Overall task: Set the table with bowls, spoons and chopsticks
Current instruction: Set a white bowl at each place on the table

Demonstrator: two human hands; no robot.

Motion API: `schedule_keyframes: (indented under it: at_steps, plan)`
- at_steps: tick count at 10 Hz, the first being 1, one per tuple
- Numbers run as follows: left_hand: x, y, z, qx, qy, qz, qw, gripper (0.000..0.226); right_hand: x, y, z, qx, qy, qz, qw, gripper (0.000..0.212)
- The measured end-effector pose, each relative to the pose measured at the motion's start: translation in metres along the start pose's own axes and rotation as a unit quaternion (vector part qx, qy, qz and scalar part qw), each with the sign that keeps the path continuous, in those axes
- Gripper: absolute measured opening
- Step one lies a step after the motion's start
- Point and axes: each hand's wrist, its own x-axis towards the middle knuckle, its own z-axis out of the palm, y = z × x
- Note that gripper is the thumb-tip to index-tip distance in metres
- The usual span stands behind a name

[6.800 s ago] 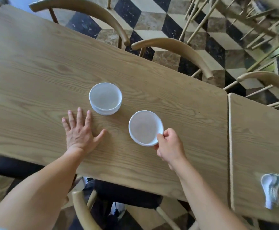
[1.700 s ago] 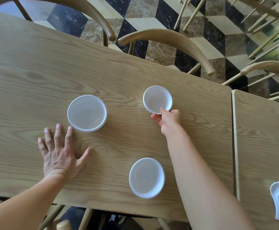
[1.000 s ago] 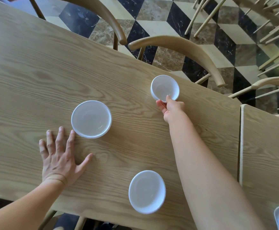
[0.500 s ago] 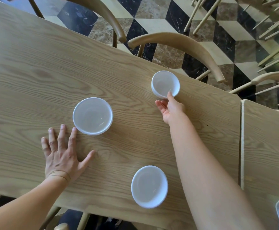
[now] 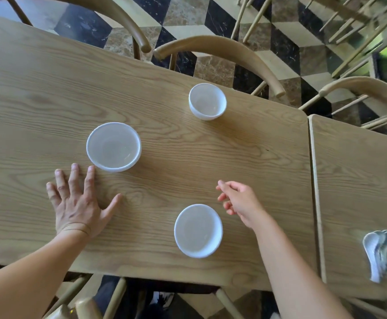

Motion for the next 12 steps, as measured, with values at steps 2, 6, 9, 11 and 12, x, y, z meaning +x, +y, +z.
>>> schedule_keyframes:
  at_steps: [2, 6, 9, 11, 12]
  plan:
    - [-0.003, -0.001, -0.002, 0.003, -0.004, 0.002, 1.000, 0.107, -0.052, 0.051, -0.002, -0.048, -0.069, -0.014, 0.996, 0.026]
    - [-0.005, -0.002, -0.002, -0.013, 0.004, 0.005, 1.000, 0.112, -0.069, 0.079, 0.022, 0.066, -0.016, -0.021, 0.997, 0.035]
    - [-0.005, -0.002, -0.003, -0.009, 0.002, 0.007, 1.000, 0.111, -0.080, 0.081, 0.036, 0.109, 0.021, -0.001, 0.994, 0.047]
    - [-0.005, -0.003, -0.002, -0.006, -0.002, 0.007, 1.000, 0.110, -0.087, 0.084, 0.045, 0.134, 0.030, 0.006, 0.991, 0.050]
    - [-0.004, -0.003, -0.002, -0.006, -0.003, 0.007, 1.000, 0.110, -0.091, 0.080, 0.044, 0.142, 0.013, 0.014, 0.990, 0.045]
